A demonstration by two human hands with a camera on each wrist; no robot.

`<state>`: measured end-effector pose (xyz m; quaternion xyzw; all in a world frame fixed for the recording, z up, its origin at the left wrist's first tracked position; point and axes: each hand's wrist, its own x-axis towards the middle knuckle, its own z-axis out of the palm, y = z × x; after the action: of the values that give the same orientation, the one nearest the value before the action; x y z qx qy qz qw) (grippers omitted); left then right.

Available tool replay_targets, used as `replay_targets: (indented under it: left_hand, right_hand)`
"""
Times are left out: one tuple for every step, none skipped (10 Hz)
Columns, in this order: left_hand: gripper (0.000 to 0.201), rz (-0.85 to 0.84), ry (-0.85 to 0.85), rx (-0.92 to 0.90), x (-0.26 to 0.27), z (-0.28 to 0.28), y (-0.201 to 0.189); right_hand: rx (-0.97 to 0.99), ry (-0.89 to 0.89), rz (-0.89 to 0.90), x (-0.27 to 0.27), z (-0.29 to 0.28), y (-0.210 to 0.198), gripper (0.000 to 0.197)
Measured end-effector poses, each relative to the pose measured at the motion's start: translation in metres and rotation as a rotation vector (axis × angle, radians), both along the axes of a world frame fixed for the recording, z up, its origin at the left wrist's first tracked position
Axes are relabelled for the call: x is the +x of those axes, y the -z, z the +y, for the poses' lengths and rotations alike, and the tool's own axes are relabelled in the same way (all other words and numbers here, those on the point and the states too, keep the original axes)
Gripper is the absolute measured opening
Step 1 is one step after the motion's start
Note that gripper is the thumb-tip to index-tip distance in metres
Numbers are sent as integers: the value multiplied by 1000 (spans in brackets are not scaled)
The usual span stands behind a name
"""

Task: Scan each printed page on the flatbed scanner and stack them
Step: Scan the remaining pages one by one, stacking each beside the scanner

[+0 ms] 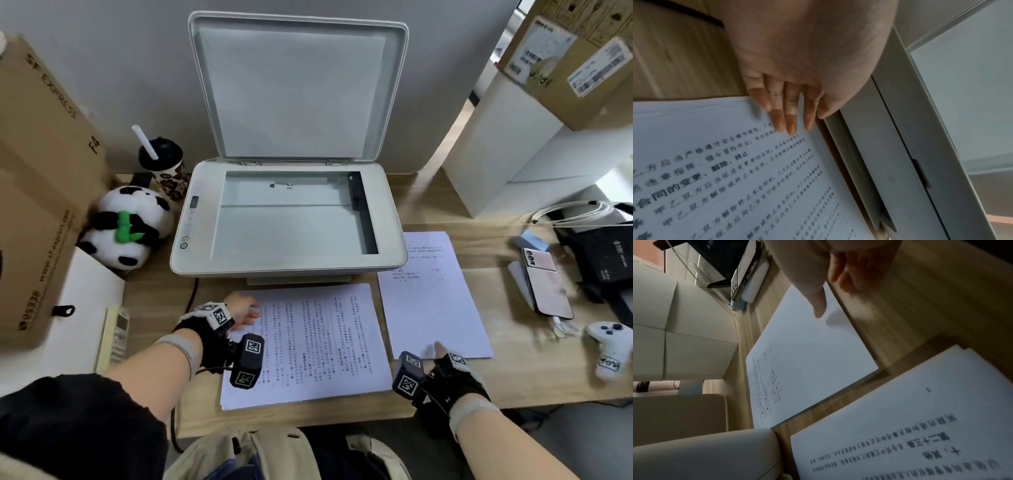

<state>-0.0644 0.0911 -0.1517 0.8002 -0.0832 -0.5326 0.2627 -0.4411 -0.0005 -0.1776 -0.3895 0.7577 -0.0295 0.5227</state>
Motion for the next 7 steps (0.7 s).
replay_targets:
  left_hand:
    - [23,-12,-31,5,3,5,6]
    - [22,-16,-74,-6,8,9,11]
    - [25,-63,-104,-12,14,11,17]
    - [27,-97,-152,-15,19,14,23]
    - [30,-93,-203,-38,24,18,28]
    - [32,-64,-236,-56,24,22,30]
    - [32,-75,-247,-56,24,23,31]
  right_hand:
    - [-114,170,50,24,-2,-30,71]
    - [-62,231,73,41,-16,-26,42]
    - [-131,192,21,67,-29,-13,40]
    - [-193,42,-30,88,-28,-12,26]
    - [-192,-145,1,104,-26,-16,29]
    - [-173,-246,33,115,-23,-19,32]
    - [-200,-307,105,121,-22,-17,28]
